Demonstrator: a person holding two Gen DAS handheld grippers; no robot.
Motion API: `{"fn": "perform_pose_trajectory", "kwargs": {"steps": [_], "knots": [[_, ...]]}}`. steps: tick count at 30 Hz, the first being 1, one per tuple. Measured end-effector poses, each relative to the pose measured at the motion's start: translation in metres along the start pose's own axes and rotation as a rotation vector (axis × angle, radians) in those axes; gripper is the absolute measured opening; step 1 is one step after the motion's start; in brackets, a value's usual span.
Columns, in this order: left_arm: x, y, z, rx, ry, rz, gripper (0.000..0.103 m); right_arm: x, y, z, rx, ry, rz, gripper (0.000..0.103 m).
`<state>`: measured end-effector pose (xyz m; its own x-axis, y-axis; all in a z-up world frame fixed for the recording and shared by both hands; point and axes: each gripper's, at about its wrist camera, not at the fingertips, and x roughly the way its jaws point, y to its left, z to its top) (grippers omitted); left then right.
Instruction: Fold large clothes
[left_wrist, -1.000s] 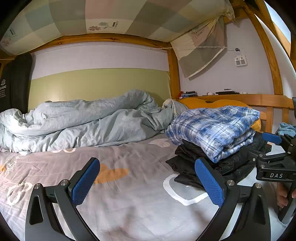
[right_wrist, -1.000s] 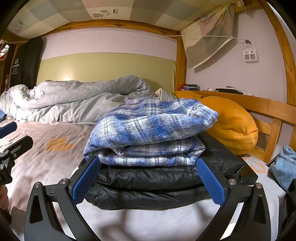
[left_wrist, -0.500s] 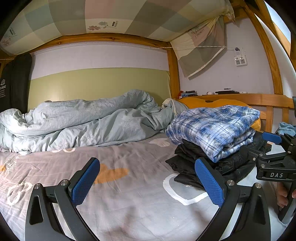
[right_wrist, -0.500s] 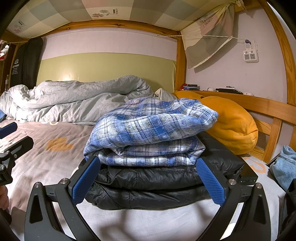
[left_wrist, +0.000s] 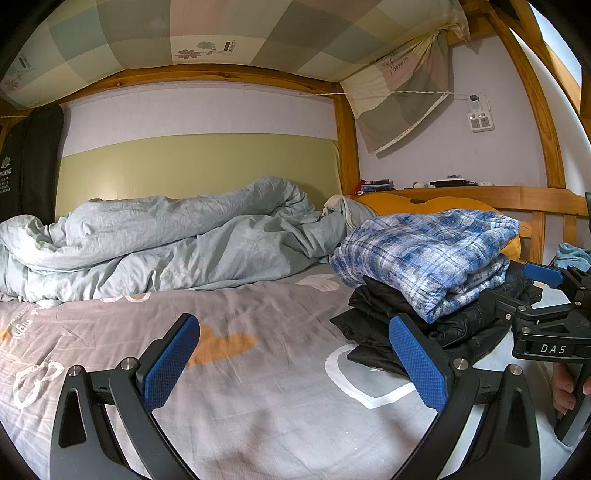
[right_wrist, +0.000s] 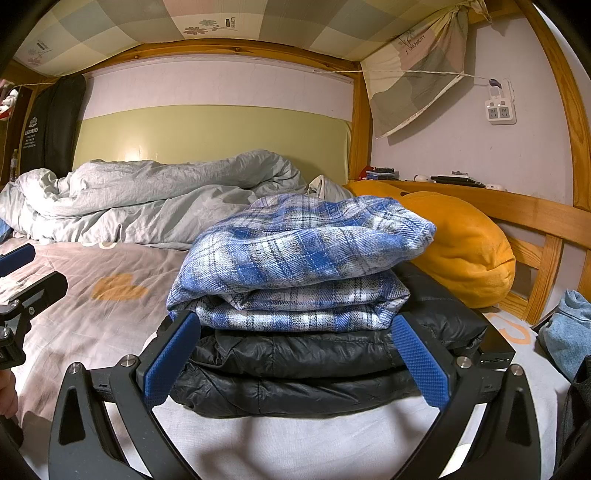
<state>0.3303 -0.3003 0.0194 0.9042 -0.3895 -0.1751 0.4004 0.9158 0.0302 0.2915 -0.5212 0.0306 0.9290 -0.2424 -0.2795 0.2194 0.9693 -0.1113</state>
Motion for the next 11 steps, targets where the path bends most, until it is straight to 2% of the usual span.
{"fn": "perform_pose_trajectory", "kwargs": {"steps": [11], "knots": [[0.0002, -0.0002, 0.0004, 0.000, 0.000, 0.000, 0.103, -0.0003, 0.0000, 0.0000, 0.000, -0.001, 0.000, 0.103]]}}
